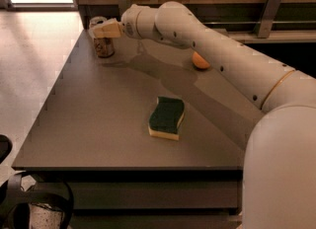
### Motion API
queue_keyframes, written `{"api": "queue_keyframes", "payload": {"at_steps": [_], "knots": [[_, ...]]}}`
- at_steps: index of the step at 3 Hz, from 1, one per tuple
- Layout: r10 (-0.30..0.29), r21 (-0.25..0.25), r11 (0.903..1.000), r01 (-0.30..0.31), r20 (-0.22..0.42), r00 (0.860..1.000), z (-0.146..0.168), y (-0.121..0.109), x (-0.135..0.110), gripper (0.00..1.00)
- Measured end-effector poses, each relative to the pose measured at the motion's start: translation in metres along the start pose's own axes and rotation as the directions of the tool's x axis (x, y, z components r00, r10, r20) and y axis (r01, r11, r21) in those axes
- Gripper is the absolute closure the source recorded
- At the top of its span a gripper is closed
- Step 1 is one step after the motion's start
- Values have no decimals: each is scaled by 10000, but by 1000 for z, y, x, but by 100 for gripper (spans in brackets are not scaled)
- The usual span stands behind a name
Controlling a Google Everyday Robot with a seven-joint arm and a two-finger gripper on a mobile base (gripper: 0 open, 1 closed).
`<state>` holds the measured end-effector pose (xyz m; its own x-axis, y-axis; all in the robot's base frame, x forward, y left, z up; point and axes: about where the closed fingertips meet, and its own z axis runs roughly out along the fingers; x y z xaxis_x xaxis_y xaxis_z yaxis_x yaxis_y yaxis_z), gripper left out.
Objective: Knock orange can over
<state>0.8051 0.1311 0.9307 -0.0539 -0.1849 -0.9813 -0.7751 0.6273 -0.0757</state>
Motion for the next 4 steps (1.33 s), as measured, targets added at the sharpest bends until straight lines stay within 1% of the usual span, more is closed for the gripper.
{"api": "queue_keyframes", "payload": {"at_steps": [1,2,3,4], "knots": [[260,-231,9994,-253,300,9992,24,-1,17,0],[429,-518,9979,-399,581,9974,41,4,26,0],[585,-763,9957,-532,681,9960,44,15,34,23],[574,-766,9957,-522,672,9961,45,15,34,46]]}}
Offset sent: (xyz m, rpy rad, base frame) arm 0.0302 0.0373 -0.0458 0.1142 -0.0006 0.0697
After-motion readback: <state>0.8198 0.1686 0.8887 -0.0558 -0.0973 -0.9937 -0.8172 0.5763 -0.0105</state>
